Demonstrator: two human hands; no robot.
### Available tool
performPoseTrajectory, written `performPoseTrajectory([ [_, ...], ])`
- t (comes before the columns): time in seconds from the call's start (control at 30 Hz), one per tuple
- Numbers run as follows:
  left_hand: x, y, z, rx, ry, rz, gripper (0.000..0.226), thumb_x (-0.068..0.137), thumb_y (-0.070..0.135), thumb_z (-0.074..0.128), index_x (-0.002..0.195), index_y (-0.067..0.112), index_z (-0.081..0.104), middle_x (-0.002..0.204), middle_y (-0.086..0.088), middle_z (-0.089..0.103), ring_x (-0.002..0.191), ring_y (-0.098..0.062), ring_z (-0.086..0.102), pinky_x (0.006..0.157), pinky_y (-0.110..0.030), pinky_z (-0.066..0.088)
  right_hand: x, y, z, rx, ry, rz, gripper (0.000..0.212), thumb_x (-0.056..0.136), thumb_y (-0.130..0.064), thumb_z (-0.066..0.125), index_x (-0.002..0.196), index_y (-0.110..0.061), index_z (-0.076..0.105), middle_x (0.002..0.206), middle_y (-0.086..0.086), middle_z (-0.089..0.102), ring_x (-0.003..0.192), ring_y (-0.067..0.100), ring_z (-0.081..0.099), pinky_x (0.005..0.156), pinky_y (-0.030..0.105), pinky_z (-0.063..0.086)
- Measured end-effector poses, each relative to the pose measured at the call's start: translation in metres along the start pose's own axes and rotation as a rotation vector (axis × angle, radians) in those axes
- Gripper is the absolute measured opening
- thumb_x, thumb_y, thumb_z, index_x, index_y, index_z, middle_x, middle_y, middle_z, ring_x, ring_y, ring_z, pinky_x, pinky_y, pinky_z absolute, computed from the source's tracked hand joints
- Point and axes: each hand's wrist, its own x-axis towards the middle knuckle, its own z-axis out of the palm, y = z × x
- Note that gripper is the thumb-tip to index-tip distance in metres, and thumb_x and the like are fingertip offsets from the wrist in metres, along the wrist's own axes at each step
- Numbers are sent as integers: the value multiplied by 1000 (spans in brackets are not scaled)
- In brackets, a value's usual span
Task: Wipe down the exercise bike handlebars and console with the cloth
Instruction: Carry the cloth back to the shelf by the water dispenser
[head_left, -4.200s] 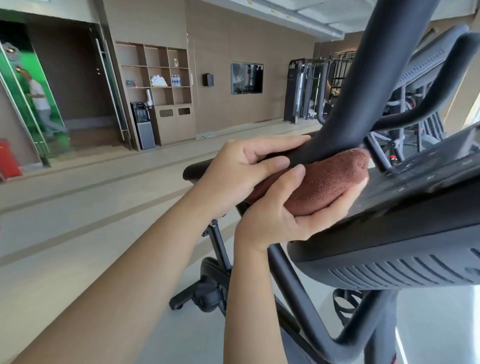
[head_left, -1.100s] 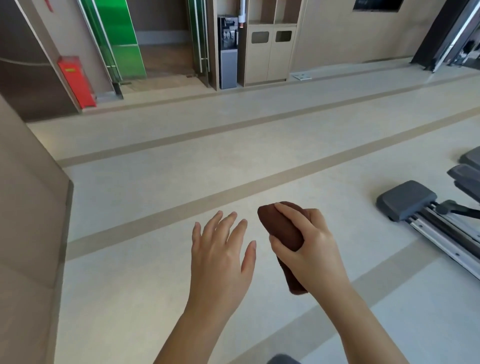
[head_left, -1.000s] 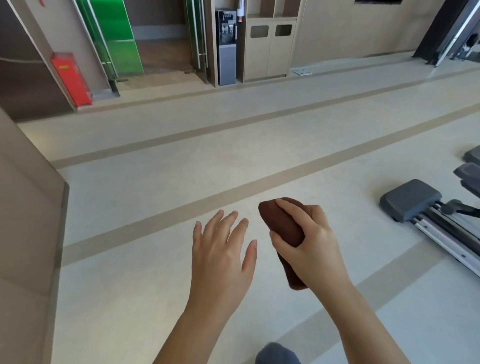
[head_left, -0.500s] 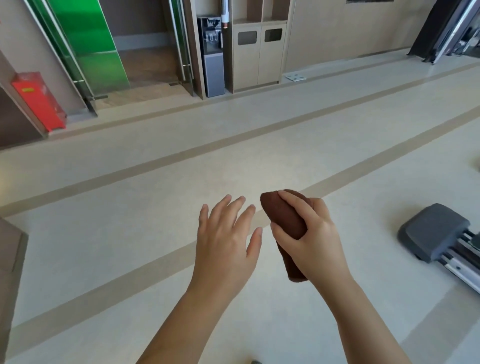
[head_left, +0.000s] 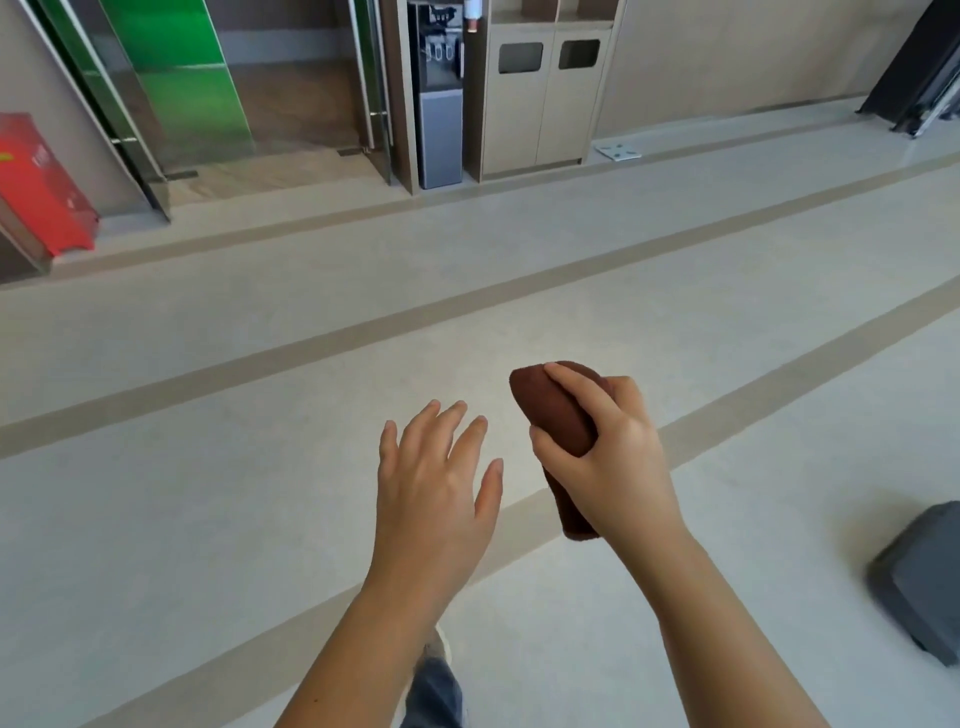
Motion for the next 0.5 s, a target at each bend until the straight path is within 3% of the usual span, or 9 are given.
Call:
performPoseTrajectory([
  [0.33,232,-81,91,-36,-21,41,37,80,30,55,107,9,67,116,-11,64,112,-33,57,93,-60,36,240,15,67,17,12,80,51,77,-24,68,124,-38,52,109,-6,46,97,16,54,78,21,40],
  [0.5,340,-79,162,-61,-32,125,44,86,36,38,108,10,67,117,-10,64,114,-31,57,95,-59,35,353,63,76,21,80,152,51,77,-25,68,123,-39,52,110,-9,43,97,14,52,77,21,37],
])
